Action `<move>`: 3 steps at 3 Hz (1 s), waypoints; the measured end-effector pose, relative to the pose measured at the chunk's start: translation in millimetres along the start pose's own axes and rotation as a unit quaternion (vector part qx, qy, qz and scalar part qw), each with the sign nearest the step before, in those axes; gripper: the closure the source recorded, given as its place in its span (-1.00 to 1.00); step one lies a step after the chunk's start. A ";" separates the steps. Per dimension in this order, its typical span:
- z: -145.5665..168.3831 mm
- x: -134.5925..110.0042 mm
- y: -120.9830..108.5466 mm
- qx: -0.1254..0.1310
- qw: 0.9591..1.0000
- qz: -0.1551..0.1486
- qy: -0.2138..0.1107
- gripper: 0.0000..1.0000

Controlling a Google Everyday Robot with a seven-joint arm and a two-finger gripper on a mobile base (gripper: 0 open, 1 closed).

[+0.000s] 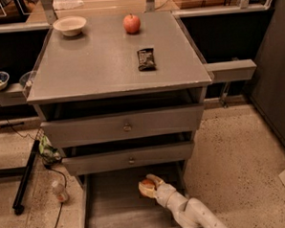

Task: Place orange into bottom drawer

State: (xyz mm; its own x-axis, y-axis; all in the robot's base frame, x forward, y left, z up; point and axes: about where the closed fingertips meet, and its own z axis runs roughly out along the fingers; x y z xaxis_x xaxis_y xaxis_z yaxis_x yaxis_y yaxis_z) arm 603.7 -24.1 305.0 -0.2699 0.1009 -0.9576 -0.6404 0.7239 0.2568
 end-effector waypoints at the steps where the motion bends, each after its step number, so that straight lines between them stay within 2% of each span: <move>1: -14.6 50.0 -5.8 0.027 0.999 0.025 0.020 1.00; 2: -13.6 52.7 -6.0 0.026 0.999 0.028 0.020 1.00; 3: -9.2 66.5 -7.4 0.022 0.999 0.039 0.019 1.00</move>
Offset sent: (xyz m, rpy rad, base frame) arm -0.0297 -0.0171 -0.0688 -0.0075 0.0998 -0.0703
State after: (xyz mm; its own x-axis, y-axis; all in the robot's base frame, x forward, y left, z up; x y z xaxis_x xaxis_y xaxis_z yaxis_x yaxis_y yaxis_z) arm 583.9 -29.0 240.6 -0.3454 0.1316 -0.9292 -0.5847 0.7443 0.3228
